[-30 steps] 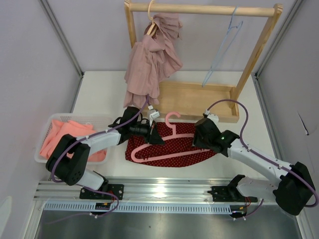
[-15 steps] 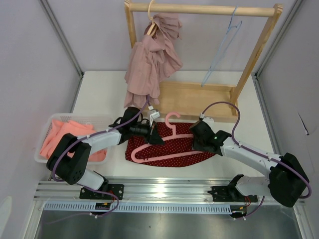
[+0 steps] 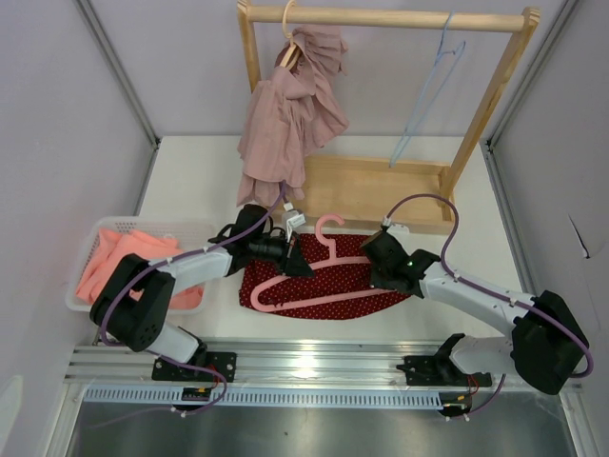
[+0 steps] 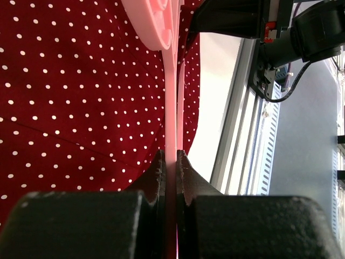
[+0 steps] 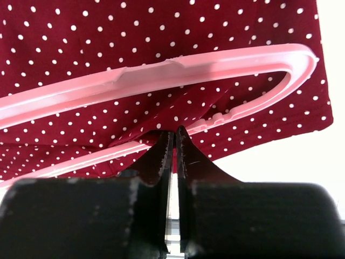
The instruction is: Place the skirt on the hanger
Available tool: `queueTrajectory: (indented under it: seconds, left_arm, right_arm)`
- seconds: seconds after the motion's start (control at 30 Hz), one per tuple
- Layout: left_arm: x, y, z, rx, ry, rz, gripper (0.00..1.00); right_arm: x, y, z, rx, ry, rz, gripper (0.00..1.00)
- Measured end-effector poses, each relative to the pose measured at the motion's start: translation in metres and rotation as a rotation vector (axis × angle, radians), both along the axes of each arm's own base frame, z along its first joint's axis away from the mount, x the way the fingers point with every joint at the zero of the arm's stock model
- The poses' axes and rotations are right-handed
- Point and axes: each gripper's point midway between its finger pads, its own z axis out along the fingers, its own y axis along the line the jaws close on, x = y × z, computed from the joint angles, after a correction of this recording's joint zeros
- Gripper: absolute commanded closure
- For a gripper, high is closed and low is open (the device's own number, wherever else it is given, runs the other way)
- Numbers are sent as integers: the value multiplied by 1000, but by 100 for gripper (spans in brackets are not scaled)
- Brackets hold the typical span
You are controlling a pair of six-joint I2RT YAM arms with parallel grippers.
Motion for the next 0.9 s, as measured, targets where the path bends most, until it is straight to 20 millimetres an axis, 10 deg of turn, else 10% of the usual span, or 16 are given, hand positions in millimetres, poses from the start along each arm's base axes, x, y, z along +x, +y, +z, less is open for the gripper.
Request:
queueTrajectory:
  seconds: [0.9]
  left_arm:
    - [27,-10,-11,43,-100,100,100]
  right_arm:
    - [17,-64,46,41,-96,-179,100]
